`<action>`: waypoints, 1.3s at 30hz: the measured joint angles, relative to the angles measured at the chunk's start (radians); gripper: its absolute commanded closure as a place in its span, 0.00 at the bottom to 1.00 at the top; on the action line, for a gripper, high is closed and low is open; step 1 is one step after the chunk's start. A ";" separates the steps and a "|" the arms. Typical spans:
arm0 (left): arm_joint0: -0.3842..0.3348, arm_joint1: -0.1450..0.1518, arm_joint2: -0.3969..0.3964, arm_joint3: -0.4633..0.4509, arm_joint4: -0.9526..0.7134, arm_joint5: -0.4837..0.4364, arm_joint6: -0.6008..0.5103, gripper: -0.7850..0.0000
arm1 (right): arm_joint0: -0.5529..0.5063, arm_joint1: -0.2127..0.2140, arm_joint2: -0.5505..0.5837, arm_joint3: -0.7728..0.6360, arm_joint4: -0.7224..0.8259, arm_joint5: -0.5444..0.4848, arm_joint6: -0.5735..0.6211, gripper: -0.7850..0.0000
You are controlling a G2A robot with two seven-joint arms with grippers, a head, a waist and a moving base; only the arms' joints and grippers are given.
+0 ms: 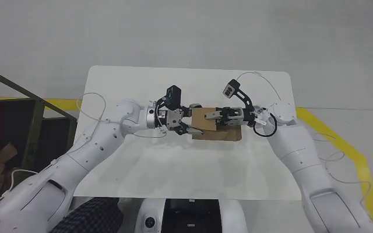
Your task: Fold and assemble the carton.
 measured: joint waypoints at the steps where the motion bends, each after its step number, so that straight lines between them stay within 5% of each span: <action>1: -0.001 0.001 0.002 0.000 0.000 0.000 0.001 0.45 | 0.000 0.000 0.000 0.000 0.000 0.000 -0.001 1.00; 5: -0.004 0.004 0.010 0.002 -0.003 0.000 0.010 0.46 | 0.000 0.000 0.002 0.001 -0.001 0.000 -0.007 0.72; 7: -0.005 0.005 0.013 0.005 -0.003 0.000 0.014 0.45 | 0.000 0.000 0.002 0.001 -0.001 0.002 -0.009 0.51; 9: -0.006 0.007 0.015 0.007 -0.003 0.000 0.019 0.45 | 0.000 0.000 0.002 0.001 -0.001 0.003 -0.012 0.09; 11: -0.006 0.009 0.017 0.011 -0.004 0.000 0.025 0.44 | 0.001 0.000 0.003 0.001 0.003 0.002 -0.015 0.00; 19: -0.003 0.015 0.012 0.026 -0.001 0.000 0.057 0.44 | -0.006 0.007 0.031 0.007 0.018 -0.008 -0.019 0.00; 20: -0.002 0.016 0.010 0.026 -0.001 0.000 0.062 0.44 | -0.008 0.009 0.038 0.007 0.020 -0.010 -0.019 0.46; 24: 0.003 0.021 -0.001 0.020 0.009 0.000 0.088 0.42 | -0.025 0.021 0.070 0.004 0.014 -0.008 -0.013 1.00; 27: 0.006 0.025 -0.003 0.010 0.021 0.000 0.099 0.36 | -0.037 0.029 0.086 -0.001 -0.001 0.000 -0.015 1.00; 39: 0.010 0.036 -0.006 -0.005 0.040 0.000 0.142 0.38 | -0.063 0.057 0.108 -0.079 -0.154 0.041 -0.082 1.00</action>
